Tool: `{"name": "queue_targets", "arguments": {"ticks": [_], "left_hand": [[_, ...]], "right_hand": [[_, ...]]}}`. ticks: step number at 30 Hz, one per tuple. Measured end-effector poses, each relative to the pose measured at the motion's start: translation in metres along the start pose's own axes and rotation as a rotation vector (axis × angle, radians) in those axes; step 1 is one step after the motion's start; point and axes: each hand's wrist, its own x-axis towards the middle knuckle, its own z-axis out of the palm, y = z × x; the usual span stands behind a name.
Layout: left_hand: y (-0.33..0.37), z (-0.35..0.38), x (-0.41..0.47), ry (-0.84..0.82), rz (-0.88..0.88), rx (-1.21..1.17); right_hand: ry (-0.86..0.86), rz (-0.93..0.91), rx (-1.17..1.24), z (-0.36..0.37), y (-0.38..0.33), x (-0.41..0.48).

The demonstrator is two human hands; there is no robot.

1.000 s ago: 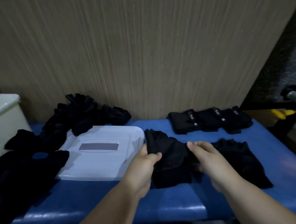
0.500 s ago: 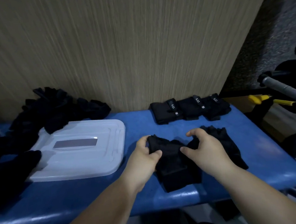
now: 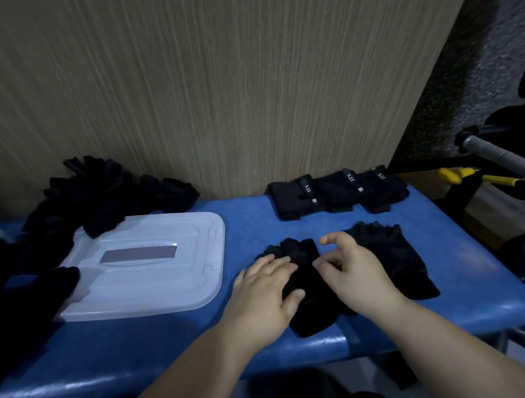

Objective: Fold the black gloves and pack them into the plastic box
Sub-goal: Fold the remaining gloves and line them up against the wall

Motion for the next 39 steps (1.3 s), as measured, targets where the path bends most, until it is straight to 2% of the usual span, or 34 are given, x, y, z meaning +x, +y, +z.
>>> {"name": "queue_targets", "arguments": {"ticks": [4, 12, 16, 21, 24, 27, 29, 33, 37, 39], "left_hand": [[0.000, -0.002, 0.001, -0.032, 0.008, 0.015], [0.007, -0.004, -0.006, 0.131, 0.112, -0.040], [0.010, -0.003, -0.006, 0.074, 0.155, -0.096], [0.007, 0.005, -0.003, 0.025, 0.158, -0.050], [0.007, 0.005, -0.002, 0.031, 0.162, -0.009], [0.005, 0.006, -0.002, 0.024, 0.158, 0.004], [0.004, 0.006, -0.003, 0.007, 0.151, 0.007], [0.002, 0.007, -0.002, -0.018, 0.131, -0.004], [0.002, 0.007, -0.001, -0.015, 0.134, -0.013], [0.002, 0.007, -0.002, -0.016, 0.133, -0.012]], "right_hand": [[-0.040, -0.037, -0.087, 0.001, 0.007, -0.002], [-0.051, -0.074, -0.144, 0.005, 0.015, -0.003], [-0.024, -0.080, -0.136, 0.002, 0.017, -0.003], [-0.013, -0.091, -0.139, -0.006, 0.018, -0.002], [0.069, -0.066, -0.112, -0.024, 0.018, 0.003], [0.271, 0.005, -0.149, -0.055, 0.024, 0.010], [0.349, 0.134, -0.231, -0.078, 0.034, 0.014], [0.119, 0.509, -0.476, -0.097, 0.052, 0.016], [0.047, 0.509, -0.408, -0.092, 0.053, 0.020], [0.044, 0.475, -0.262, -0.088, 0.053, 0.023]]}}
